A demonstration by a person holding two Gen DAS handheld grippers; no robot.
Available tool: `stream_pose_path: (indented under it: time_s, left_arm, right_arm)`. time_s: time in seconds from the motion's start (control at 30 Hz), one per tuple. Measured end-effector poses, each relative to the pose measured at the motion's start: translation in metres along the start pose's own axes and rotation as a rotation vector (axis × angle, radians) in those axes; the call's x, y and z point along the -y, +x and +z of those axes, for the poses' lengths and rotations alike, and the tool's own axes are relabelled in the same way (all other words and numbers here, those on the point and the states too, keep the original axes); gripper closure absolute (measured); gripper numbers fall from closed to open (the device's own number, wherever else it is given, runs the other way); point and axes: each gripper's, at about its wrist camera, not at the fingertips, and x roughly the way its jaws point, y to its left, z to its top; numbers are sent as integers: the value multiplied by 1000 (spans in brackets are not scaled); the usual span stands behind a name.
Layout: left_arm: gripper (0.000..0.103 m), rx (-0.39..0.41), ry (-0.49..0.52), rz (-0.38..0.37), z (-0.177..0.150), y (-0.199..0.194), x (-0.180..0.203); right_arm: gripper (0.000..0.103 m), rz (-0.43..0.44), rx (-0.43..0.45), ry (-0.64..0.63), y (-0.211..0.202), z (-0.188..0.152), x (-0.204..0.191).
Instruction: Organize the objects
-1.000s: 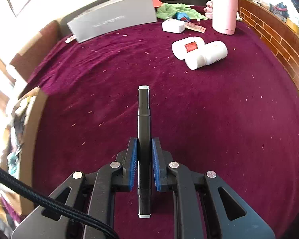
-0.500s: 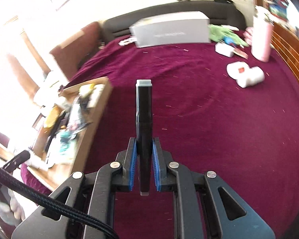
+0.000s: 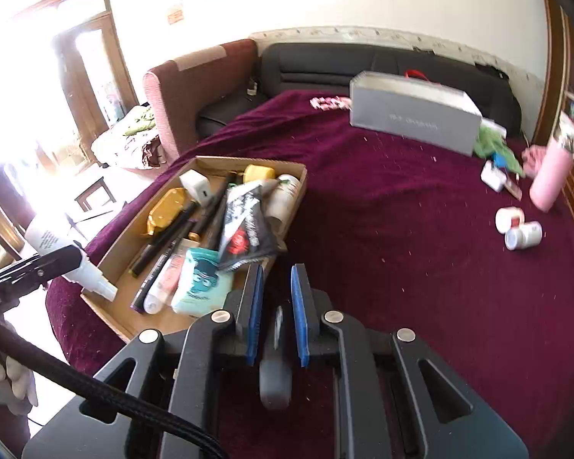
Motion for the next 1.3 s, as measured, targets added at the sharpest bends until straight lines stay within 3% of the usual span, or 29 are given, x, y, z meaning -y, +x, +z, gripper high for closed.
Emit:
stream_pose_path:
  time_s: [0.23,0.37,0.43,0.47,0.53,0.73,0.77,0.8,0.83,0.97,1.3]
  left_arm:
    - [78,-24,-28,-5,-3,11,-12]
    - [78,-20,-14,-19,-3,8,-8]
    - [78,-14,7,-21,-3,6,-4]
    - [78,-15,11,-24,-2,7,-2]
    - [78,-20,10,-33,-2,10,0]
    - [78,-29,11,-35,-2,11,4]
    - [78,-28,9,-33,-2,10,4]
    - [78,-27,7,-31,-2,9,3]
    - [78,-26,6,-29,-1,9,3]
    - [78,-25,3,-25,-1,8,4]
    - [78,-27,6,-24,-1,8,9]
  right_arm:
    - [90,-2,7,-79,0,6,-29]
    - [86,-2,-30,-31,10,8,-18]
    - [65,-16,-47,31,14,4,2]
    - [43,-23,-66,55,19,-2,15]
    - [39,-41,-104,69,28,-15,29]
    - [40,-78,-187,5,58,-45,24]
    - [49,-104,-196,-23,63,-48,17]
    - [74,-126,-217,-54,70,-52,10]
    - [87,-131,-240,-78,75,-57,5]
    - [90,-161,-232,-152,72,-67,-11]
    - [90,-183,-129,-164,29,-63,-13]
